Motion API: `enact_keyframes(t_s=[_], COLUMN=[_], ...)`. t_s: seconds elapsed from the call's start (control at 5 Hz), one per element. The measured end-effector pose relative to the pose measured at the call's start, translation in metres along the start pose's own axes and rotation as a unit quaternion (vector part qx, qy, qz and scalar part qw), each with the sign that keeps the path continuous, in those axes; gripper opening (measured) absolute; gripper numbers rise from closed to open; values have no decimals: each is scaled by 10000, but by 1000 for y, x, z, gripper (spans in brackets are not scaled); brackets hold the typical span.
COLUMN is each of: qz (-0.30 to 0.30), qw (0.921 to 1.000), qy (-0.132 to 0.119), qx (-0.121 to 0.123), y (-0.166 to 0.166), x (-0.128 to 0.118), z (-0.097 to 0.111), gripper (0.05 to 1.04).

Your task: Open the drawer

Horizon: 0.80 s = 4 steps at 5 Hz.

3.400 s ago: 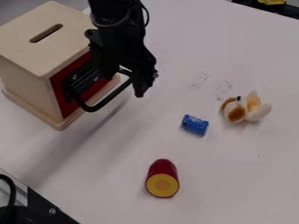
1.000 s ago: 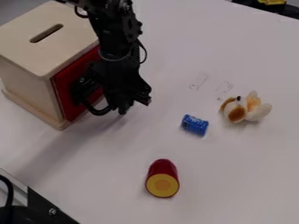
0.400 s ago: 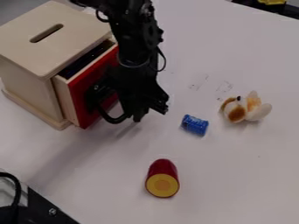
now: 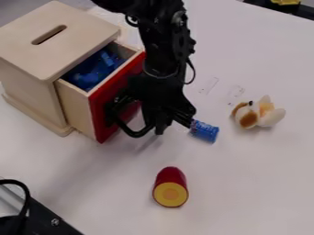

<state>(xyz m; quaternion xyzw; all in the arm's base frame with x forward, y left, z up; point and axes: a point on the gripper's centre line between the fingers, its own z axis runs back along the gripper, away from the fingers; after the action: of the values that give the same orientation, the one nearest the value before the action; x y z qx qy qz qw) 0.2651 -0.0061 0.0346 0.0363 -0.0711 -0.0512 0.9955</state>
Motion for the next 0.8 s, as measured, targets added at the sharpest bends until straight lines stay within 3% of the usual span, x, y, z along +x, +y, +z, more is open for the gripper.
enact_keyframes(t_s=[0.4,0.6,0.8], qz=[-88,-207,-244], qw=[9999,9997,9996], qy=[52,-91,-80], qx=[-14,-47,-135], y=[-10,-21,-26], x=[3,17,17], z=[-2,3,3], gripper=[146,351,669])
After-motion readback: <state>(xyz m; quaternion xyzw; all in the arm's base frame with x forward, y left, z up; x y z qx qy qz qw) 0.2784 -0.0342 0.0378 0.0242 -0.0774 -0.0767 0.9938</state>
